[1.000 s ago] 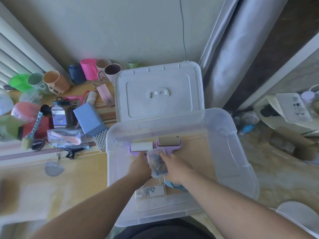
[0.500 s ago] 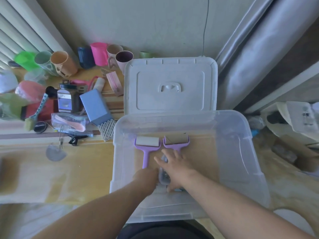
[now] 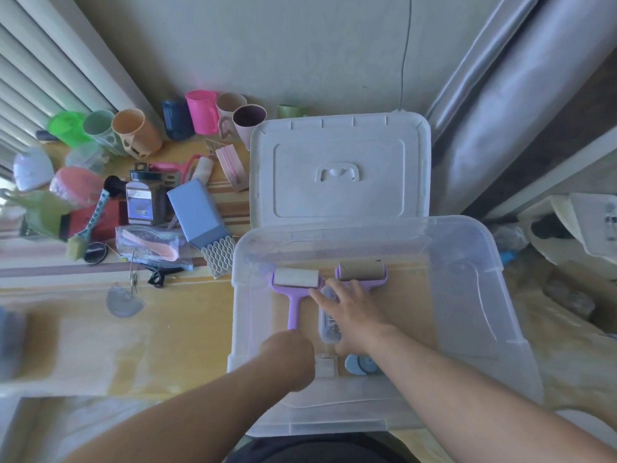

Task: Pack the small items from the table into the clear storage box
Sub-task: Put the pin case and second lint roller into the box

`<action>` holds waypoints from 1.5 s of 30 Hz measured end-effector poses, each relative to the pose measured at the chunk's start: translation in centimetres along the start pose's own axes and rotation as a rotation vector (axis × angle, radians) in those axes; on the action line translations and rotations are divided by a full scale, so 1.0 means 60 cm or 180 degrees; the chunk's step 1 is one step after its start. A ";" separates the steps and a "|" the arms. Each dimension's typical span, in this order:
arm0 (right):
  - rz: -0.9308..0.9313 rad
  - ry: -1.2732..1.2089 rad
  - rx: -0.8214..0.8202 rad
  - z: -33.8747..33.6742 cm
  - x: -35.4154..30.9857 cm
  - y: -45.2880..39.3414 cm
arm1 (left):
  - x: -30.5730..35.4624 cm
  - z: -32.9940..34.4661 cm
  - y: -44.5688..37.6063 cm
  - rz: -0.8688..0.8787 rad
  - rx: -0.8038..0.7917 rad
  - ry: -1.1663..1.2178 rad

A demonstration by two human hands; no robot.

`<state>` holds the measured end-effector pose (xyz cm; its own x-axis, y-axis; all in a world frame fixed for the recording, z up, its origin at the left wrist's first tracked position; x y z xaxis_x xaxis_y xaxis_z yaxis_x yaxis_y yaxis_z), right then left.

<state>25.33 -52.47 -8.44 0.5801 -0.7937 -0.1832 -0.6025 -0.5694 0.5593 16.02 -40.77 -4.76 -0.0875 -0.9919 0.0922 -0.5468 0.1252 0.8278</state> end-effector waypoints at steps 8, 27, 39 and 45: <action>-0.0405 -0.0450 0.0218 0.036 -0.060 -0.009 | -0.043 -0.028 0.003 -0.0192 0.0029 -0.0522; 0.1781 -0.1664 0.0232 0.041 0.050 -0.016 | -0.041 -0.033 -0.025 0.0024 0.0679 0.0051; 0.1639 -0.1476 0.0280 0.013 0.052 0.002 | -0.036 -0.059 -0.017 -0.0034 0.0583 0.0189; 0.0579 -0.1105 0.1434 -0.123 -0.024 0.023 | -0.079 -0.178 0.066 0.0976 0.2765 0.0428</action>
<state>27.75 -50.53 -1.43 0.2784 -0.8673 -0.4126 -0.8926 -0.3922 0.2223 23.16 -35.82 3.98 -0.2637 -0.9002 0.3465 -0.9519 0.3009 0.0572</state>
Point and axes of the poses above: each hand's wrist, its own y-axis away from the middle knuckle, its own z-axis out of the palm, x = y × z, the point moved 4 cm from there along -y, towards the middle knuckle, and after that the axes turned 6 degrees about z, right-handed, at the moved point
